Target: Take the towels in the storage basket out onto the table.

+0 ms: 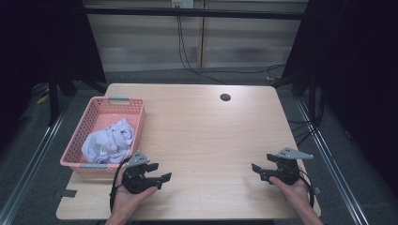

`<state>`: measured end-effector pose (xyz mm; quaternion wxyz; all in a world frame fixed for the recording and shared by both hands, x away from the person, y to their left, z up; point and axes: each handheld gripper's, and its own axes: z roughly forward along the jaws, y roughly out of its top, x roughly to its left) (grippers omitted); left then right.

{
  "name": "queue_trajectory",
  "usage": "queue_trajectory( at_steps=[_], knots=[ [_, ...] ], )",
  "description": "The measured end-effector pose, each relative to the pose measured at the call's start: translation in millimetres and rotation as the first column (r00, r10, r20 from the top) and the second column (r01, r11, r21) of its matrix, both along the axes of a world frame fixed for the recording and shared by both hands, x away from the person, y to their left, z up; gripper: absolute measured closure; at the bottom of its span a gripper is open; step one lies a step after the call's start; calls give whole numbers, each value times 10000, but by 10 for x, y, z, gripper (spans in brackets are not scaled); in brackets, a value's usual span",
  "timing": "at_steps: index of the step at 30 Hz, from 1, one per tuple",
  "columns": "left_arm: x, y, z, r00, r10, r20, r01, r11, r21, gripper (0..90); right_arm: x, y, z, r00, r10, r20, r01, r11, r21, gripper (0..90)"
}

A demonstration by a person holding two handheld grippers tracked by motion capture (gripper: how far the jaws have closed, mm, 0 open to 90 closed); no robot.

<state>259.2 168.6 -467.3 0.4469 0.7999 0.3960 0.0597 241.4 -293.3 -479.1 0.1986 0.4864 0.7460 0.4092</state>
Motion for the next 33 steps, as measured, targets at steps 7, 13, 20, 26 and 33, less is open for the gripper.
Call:
queue_trajectory(
  at_steps=[7, 13, 20, 26, 33],
  knots=[
    [-11, 74, 123, 9998, 147, 133, -142, 9992, -366, 345, -78, 48, 52, 9996, 163, 218, -166, 9997, 158, 211],
    [7, 211, 270, 9979, 210, 620, -206, 9998, -70, 328, -131, 20, 86, 9992, 148, 378, -156, 9997, 187, 209],
    [94, 467, 440, 9969, 391, 680, -391, 9992, -10, 313, -117, -51, 87, 9993, -138, 344, 125, 9992, 374, 205],
    [180, 609, 490, 9952, 729, 657, -740, 9972, 143, 282, -110, -56, 84, 9994, -63, 354, 50, 9993, 368, 200],
    [232, 768, 563, 9932, 1000, 601, -1040, 9923, 668, 255, -106, -44, 83, 9994, -58, 351, 45, 9993, 369, 198]
  ],
)
